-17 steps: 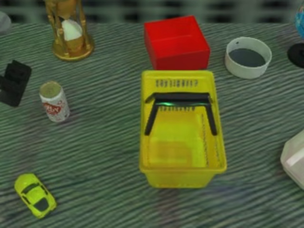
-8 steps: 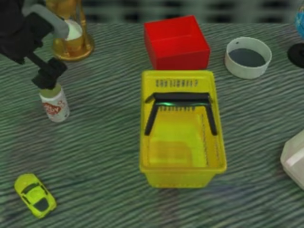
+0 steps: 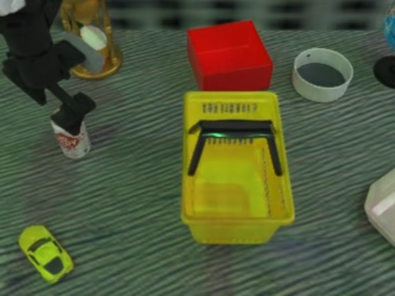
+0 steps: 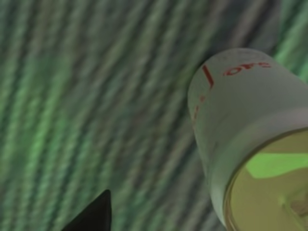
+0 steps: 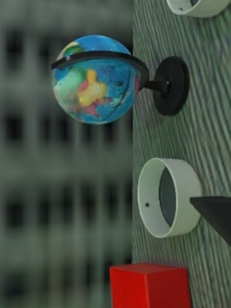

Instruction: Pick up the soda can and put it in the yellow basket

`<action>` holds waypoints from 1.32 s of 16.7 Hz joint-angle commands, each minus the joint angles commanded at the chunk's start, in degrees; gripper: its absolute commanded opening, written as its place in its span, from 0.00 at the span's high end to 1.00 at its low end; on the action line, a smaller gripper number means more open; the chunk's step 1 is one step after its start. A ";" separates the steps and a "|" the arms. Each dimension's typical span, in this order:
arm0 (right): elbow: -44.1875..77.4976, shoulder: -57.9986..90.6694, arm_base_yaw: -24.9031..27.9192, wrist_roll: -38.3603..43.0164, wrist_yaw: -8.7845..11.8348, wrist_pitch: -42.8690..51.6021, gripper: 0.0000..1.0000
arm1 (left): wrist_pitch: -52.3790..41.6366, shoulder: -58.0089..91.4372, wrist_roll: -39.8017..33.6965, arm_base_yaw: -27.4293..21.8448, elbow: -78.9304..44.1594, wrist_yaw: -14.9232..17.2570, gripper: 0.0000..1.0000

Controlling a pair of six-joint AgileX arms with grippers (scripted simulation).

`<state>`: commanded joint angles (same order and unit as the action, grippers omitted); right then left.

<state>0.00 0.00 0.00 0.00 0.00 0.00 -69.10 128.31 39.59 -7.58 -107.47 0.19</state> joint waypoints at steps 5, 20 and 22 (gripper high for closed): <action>0.00 0.00 0.00 0.00 0.00 0.00 0.00 | 1.13 0.17 0.07 0.17 0.96 0.00 0.00; 0.00 0.00 0.00 0.00 0.00 0.00 0.00 | 9.84 2.57 0.09 0.06 7.27 0.03 0.38; 0.00 0.00 0.00 0.00 0.00 0.00 0.00 | 9.84 2.57 0.09 0.06 7.27 0.03 0.53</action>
<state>0.00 0.00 0.00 0.00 0.00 0.00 -59.26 130.88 39.68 -7.53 -100.20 0.22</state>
